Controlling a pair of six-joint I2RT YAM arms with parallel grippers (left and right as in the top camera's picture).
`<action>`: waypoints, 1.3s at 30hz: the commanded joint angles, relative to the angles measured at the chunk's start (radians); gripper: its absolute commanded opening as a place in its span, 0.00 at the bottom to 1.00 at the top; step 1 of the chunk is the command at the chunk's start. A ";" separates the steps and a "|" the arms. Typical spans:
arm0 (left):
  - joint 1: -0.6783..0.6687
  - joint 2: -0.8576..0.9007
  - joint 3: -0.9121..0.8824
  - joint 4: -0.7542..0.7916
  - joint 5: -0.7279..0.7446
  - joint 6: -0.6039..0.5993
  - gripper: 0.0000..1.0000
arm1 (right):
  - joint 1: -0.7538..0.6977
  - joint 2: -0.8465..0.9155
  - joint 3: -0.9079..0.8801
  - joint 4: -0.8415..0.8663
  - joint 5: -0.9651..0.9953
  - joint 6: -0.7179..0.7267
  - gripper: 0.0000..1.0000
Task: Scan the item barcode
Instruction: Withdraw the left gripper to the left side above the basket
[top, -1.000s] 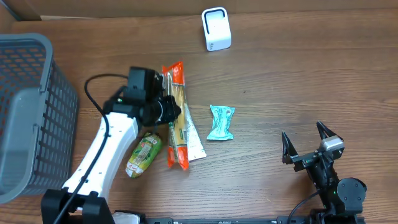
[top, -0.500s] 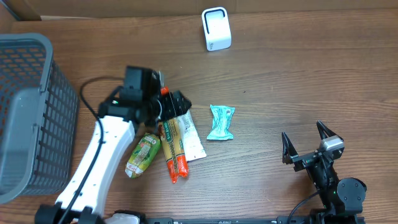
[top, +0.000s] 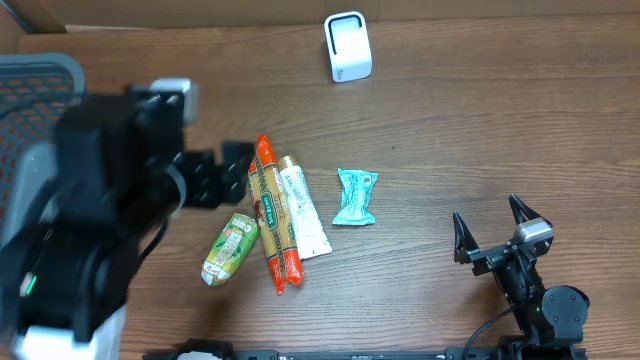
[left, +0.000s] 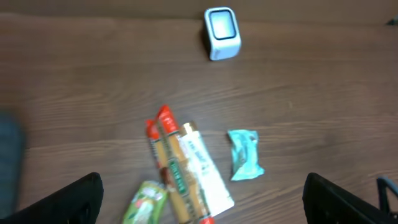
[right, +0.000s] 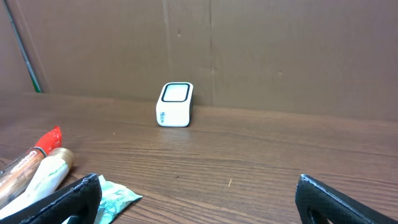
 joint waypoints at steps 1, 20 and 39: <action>0.045 -0.114 0.023 -0.065 -0.098 0.071 0.94 | 0.006 -0.007 -0.011 0.006 -0.004 -0.003 1.00; 0.055 -0.293 -0.109 -0.208 -0.388 0.153 1.00 | 0.006 -0.007 -0.011 0.006 -0.004 -0.003 1.00; 0.277 -0.059 -0.259 0.101 -0.182 0.221 0.99 | 0.006 -0.007 -0.011 0.006 -0.004 -0.003 1.00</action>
